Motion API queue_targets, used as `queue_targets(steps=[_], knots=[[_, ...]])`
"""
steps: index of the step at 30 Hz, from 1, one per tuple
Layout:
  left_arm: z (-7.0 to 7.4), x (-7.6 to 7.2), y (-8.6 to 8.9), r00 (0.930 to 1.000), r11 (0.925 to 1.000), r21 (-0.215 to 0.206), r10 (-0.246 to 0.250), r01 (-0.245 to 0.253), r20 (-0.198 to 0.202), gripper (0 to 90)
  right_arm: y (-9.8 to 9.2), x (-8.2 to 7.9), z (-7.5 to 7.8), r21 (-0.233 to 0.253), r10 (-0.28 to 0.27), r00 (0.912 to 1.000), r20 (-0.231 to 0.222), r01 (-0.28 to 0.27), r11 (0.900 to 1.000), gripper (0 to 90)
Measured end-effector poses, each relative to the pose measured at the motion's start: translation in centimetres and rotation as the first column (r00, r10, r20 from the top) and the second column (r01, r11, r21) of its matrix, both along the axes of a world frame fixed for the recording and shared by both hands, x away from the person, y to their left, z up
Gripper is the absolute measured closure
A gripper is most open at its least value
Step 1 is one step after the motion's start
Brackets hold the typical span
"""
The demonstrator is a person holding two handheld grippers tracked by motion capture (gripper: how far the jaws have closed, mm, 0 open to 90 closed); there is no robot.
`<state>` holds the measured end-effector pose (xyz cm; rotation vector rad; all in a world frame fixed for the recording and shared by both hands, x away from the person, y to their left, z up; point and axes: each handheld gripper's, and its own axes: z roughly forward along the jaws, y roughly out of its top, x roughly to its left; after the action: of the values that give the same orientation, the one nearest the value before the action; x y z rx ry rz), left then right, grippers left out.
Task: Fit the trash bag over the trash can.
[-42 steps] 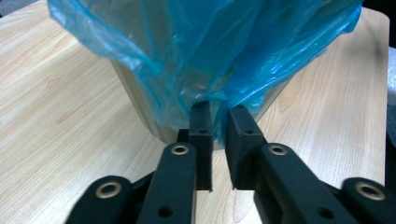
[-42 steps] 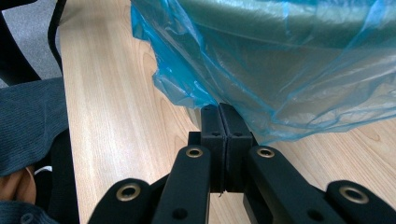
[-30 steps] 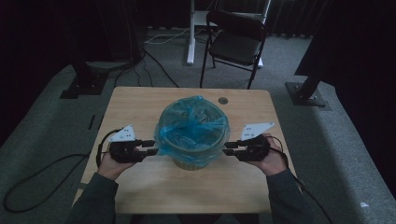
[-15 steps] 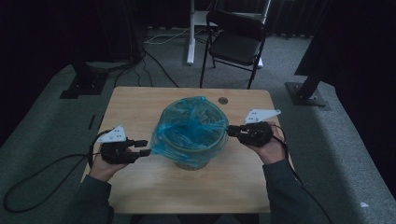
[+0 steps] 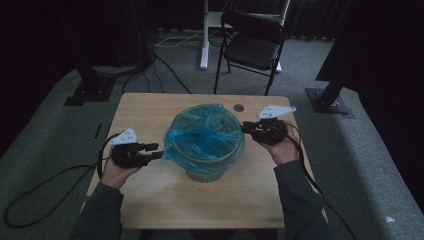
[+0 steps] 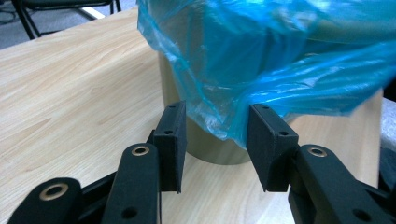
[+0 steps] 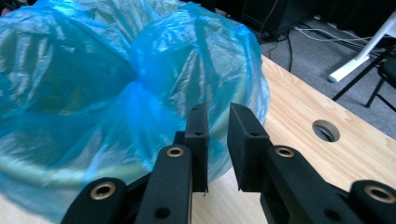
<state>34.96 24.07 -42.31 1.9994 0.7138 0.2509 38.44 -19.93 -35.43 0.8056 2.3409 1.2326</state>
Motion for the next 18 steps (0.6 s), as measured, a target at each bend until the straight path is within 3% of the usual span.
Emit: queue_targets(steps=[8,18], knots=[[-0.2,2.0,-0.8,0.9991,0.9992,-0.006,0.040,-0.041,-0.014,59.2,0.3,1.3,-0.1,0.012,-0.026,0.9996,-0.012,0.026,1.000,75.4],[-0.1,3.8,-2.0,0.9978,0.9977,-0.018,0.065,-0.066,-0.012,60.0,0.4,1.6,-0.1,0.014,-0.033,0.9993,-0.016,0.033,0.999,72.8]])
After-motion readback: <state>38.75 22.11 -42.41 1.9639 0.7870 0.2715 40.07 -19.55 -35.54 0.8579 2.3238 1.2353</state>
